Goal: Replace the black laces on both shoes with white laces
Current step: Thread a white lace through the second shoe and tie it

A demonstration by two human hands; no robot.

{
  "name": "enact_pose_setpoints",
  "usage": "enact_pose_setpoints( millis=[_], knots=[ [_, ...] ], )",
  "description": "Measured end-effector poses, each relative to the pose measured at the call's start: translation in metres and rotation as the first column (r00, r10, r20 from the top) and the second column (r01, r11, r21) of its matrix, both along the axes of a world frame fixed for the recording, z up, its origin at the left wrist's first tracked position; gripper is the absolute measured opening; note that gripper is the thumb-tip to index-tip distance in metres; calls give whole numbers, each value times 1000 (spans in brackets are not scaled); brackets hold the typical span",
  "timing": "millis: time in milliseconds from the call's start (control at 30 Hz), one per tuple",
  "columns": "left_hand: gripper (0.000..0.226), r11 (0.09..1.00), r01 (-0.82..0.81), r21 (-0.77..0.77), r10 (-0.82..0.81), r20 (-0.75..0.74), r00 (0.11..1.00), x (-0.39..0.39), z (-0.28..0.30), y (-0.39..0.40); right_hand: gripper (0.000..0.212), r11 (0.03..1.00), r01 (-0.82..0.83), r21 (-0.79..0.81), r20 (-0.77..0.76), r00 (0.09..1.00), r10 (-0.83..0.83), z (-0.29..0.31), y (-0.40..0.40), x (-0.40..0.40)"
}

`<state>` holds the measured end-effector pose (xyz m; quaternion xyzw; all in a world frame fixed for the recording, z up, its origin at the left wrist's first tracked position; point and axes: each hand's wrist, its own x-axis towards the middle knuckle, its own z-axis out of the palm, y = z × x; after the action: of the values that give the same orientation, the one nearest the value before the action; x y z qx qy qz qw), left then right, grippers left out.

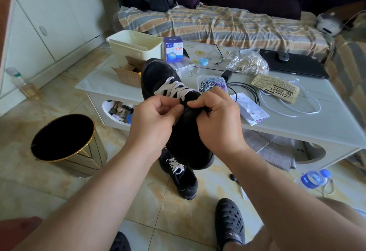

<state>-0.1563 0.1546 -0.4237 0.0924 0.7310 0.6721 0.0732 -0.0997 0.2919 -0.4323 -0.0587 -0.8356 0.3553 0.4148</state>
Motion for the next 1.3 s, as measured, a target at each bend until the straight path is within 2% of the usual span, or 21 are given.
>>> enact_pose_setpoints(
  millis=[100, 167, 233, 367, 600, 733, 867, 967, 1100, 1167, 1200, 1233, 1300],
  knots=[
    [10, 992, -4, -130, -23, -208, 978, 3, 8, -5, 38, 1000, 15, -16, 11, 1000, -15, 1, 1, -1],
    [10, 957, -45, -288, -77, -398, 914, 9, 11, -7, 40, 999, 22, -48, 36, 999, -21, 2, 2, -2],
    [15, 926, -94, -365, -124, -531, 838, 13, 12, -7, 41, 998, 21, -53, 57, 998, -18, 3, 3, -2],
    [18, 924, -95, -370, -141, -563, 814, 9, 11, -6, 40, 998, 2, -59, 95, 995, 4, 3, 2, -1],
    [30, 872, -158, -463, -232, -675, 700, 2, 4, -6, 40, 1000, -2, 19, 89, 996, 0, -1, 0, -3],
    [32, 894, -118, -431, -214, -645, 734, 2, 2, -8, 39, 1000, -13, 24, 97, 995, 11, 0, 1, -2],
    [23, 883, -118, -454, -210, -608, 766, 1, 5, -9, 39, 999, -25, 39, 105, 994, 21, -3, -1, -1],
    [16, 864, -139, -485, -240, -638, 731, -2, 5, -11, 37, 995, -37, 90, 97, 995, 29, -3, -4, 1],
    [12, 781, -181, -597, -319, -631, 707, -5, 4, -13, 36, 993, -30, 118, 110, 994, 17, -3, -5, -1],
    [12, 793, -217, -570, -267, -643, 718, -7, 7, -15, 37, 990, -9, 138, 139, 990, -10, -5, -3, -4],
    [12, 831, -210, -514, -210, -641, 738, -8, 13, -16, 39, 990, -4, 143, 168, 986, -21, -7, -1, -5],
    [12, 890, -171, -423, -145, -618, 772, -8, 21, -17, 40, 990, -1, 139, 206, 978, -28, -9, 1, -5],
    [13, 996, -12, -91, -37, -518, 854, -12, 38, -20, 42, 994, 8, 106, 279, 959, -37, -13, 5, -5]
  ],
)
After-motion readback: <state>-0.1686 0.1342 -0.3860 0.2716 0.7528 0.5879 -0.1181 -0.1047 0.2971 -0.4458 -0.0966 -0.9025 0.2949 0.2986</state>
